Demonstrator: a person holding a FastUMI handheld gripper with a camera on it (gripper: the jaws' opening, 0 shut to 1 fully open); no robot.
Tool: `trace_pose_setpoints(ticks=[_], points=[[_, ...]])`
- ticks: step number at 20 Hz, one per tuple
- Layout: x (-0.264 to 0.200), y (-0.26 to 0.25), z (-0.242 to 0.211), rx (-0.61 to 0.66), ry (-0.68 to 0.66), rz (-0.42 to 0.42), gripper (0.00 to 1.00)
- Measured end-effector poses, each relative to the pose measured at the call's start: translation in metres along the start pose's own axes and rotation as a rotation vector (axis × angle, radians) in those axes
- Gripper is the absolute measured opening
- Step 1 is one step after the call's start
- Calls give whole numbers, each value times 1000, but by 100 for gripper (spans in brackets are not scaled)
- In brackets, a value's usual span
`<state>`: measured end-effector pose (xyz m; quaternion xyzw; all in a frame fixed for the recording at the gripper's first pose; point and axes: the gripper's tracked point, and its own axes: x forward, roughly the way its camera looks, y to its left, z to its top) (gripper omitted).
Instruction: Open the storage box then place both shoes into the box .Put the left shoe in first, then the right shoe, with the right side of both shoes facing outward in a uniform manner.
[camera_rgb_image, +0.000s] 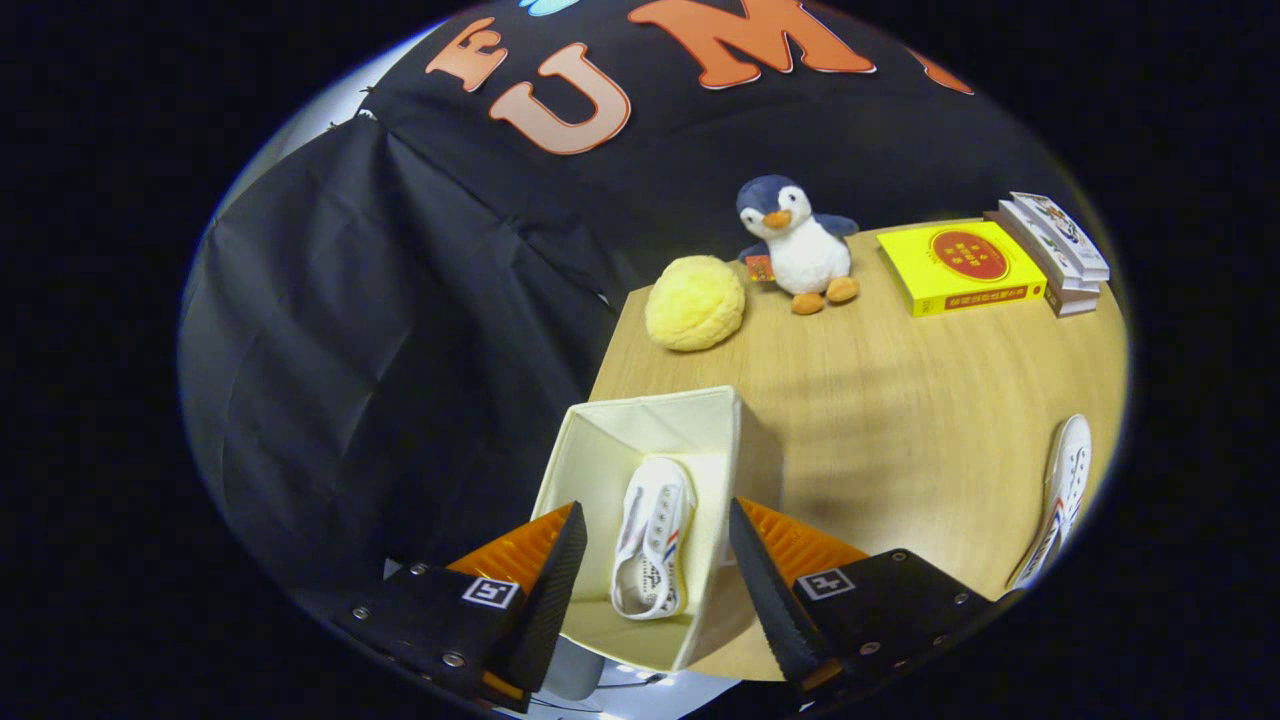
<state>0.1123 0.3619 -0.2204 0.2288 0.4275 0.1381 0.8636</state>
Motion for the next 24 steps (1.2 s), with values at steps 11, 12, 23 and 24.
trace_pose_setpoints(ticks=[11,12,23,24], points=[[-99,-208,-21,-65,-70,-300,99],[-105,-224,-30,-49,-54,-317,99],[-140,-361,-98,107,26,-494,96],[-138,-367,-102,104,41,-501,96]])
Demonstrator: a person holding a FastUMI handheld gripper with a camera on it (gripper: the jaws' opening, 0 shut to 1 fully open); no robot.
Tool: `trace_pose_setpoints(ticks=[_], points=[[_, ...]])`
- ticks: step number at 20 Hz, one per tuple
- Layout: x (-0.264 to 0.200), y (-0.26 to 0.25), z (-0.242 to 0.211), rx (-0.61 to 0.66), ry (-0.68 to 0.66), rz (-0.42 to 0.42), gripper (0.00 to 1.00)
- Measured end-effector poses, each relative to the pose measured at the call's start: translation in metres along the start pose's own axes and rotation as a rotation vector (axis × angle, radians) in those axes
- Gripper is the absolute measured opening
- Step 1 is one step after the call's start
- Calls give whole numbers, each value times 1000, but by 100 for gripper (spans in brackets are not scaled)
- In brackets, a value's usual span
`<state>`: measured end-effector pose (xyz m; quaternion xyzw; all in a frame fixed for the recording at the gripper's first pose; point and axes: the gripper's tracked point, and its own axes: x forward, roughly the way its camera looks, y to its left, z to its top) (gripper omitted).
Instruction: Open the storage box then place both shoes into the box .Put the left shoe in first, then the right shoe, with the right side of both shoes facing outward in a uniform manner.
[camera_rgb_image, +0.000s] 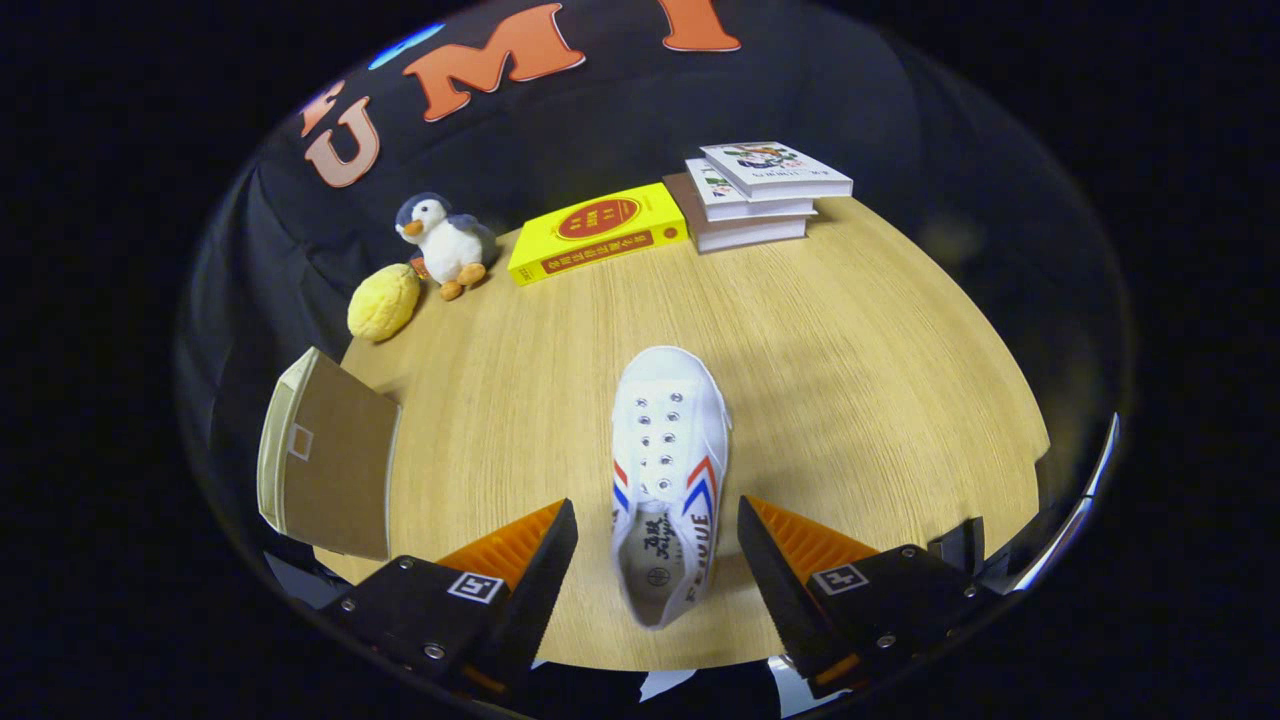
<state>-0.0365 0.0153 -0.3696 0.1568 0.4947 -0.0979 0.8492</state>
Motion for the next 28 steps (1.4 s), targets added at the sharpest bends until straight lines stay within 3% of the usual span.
trace_pose_setpoints(ticks=[8,16,18,20,22,25,28], points=[[27,-23,-28,-123,87,-22,86],[54,-24,-26,-22,137,39,72],[56,-18,-28,2,150,81,61],[57,-17,-29,34,155,101,43],[56,-17,-27,38,153,104,37],[56,-20,-25,98,140,105,17],[54,-20,-22,106,118,102,7]])
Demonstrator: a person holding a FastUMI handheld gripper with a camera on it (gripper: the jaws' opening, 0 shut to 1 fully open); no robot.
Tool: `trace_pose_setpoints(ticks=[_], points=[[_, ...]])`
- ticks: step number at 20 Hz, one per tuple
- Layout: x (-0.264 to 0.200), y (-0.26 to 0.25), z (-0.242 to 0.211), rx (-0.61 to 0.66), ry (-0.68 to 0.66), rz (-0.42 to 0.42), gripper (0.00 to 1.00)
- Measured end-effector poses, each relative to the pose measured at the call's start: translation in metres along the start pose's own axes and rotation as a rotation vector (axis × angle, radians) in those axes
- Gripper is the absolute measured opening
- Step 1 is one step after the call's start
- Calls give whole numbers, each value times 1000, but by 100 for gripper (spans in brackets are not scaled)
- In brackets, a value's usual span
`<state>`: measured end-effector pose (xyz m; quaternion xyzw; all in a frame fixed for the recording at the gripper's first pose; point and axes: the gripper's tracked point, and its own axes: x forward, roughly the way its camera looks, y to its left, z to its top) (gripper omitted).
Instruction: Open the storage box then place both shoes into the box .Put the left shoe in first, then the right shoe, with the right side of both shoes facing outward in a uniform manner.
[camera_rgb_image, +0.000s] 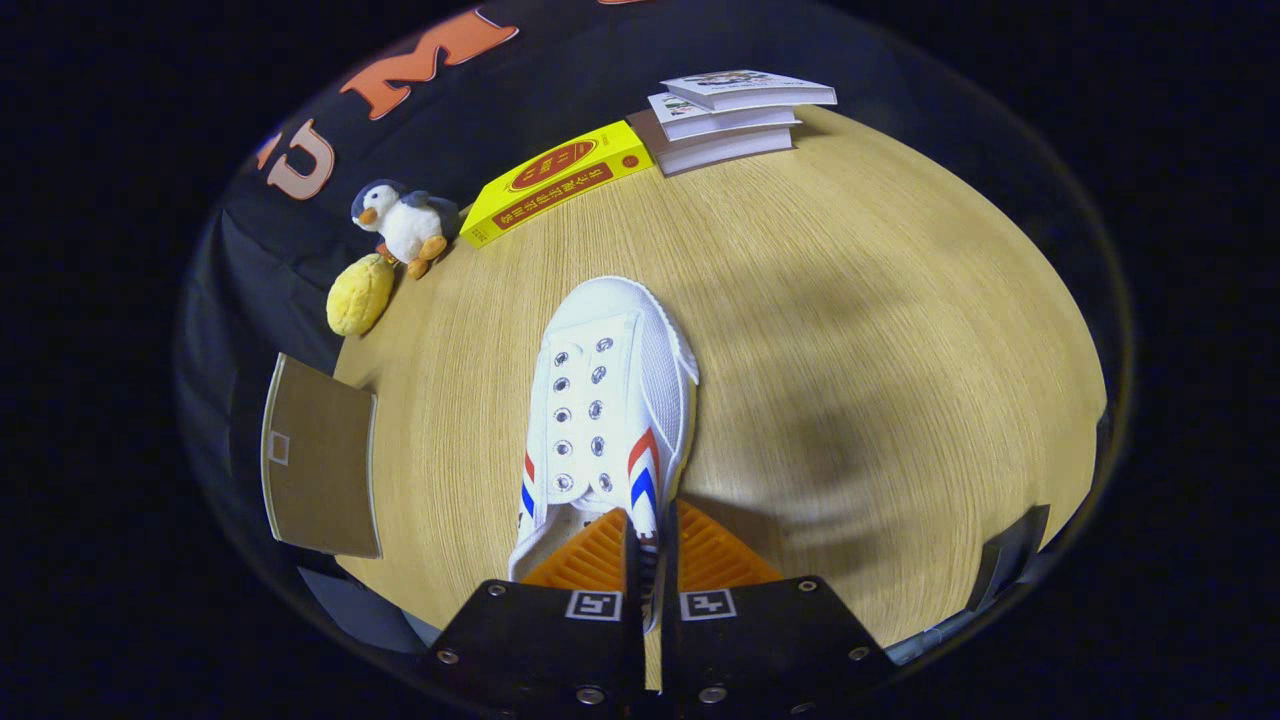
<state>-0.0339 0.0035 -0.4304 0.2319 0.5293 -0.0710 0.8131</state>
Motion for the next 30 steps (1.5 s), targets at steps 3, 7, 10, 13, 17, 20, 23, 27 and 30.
trace_pose_setpoints(ticks=[3,7,10,13,17,20,23,27,30], points=[[-8,21,-1,13,-2,44,6],[-21,56,9,-11,-4,85,6],[-36,90,21,-53,-16,107,6],[-53,134,32,-111,-28,132,6],[-73,210,38,-161,-26,204,6],[-84,269,37,-201,-23,263,6],[-88,325,28,-255,-23,305,6],[-82,391,5,-291,0,355,6],[-75,425,-14,-333,9,356,6]])
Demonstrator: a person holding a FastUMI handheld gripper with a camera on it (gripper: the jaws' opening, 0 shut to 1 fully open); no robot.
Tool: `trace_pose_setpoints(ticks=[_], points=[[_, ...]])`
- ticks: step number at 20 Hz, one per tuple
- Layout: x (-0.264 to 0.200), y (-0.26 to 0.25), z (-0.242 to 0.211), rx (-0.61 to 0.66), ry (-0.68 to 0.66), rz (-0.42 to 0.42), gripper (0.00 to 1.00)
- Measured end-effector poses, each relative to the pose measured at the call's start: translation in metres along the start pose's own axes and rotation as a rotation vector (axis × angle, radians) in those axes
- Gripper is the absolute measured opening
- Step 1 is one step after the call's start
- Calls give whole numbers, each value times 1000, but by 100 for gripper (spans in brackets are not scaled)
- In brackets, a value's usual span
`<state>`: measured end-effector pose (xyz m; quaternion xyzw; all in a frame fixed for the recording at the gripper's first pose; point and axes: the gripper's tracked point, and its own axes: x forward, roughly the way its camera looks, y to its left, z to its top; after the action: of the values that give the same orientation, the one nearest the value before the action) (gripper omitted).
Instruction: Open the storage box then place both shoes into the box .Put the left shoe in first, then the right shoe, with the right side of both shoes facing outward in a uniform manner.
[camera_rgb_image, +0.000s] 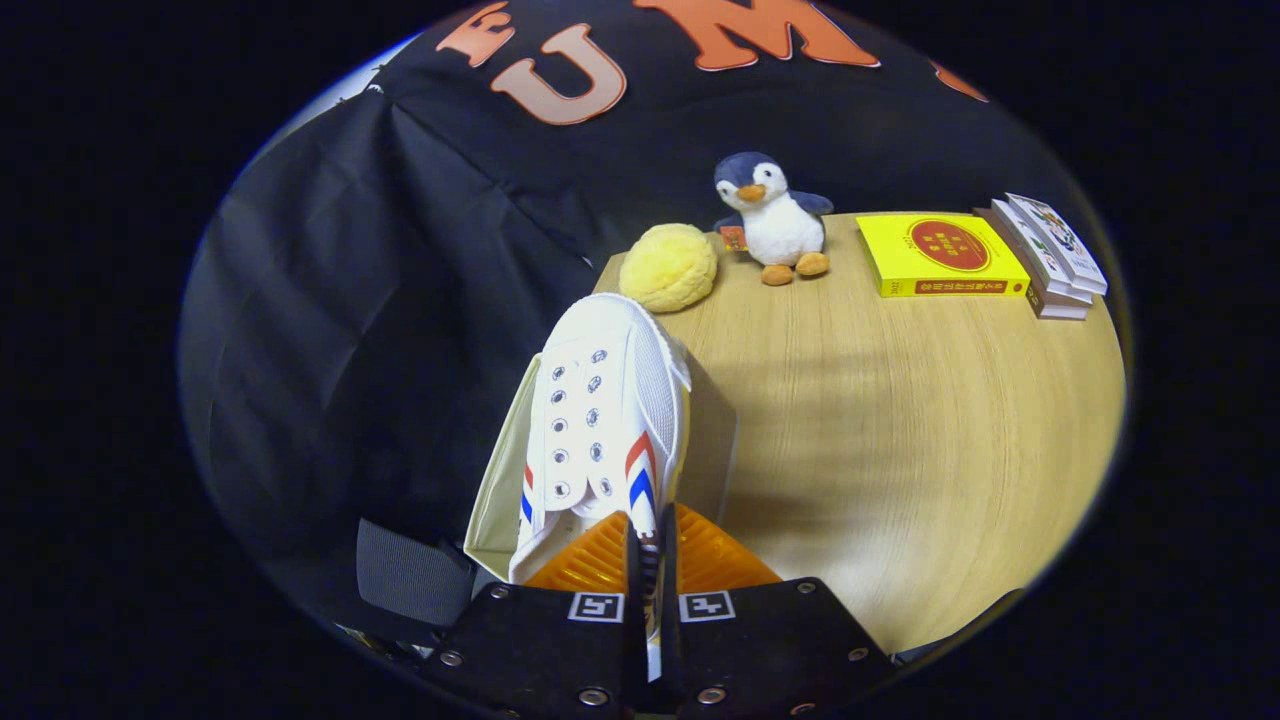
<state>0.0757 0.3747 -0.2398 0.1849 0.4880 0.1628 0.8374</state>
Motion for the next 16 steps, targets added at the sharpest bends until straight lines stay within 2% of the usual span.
trace_pose_setpoints(ticks=[2,4,10,12,14,15,16], points=[[17,18,-3,7,23,14,6],[30,24,-8,11,39,-9,6],[51,15,-29,22,85,-167,5],[55,16,-28,17,72,-189,7],[60,22,-30,16,80,-184,11],[63,24,-30,8,81,-185,18],[64,24,-29,-11,84,-190,21]])
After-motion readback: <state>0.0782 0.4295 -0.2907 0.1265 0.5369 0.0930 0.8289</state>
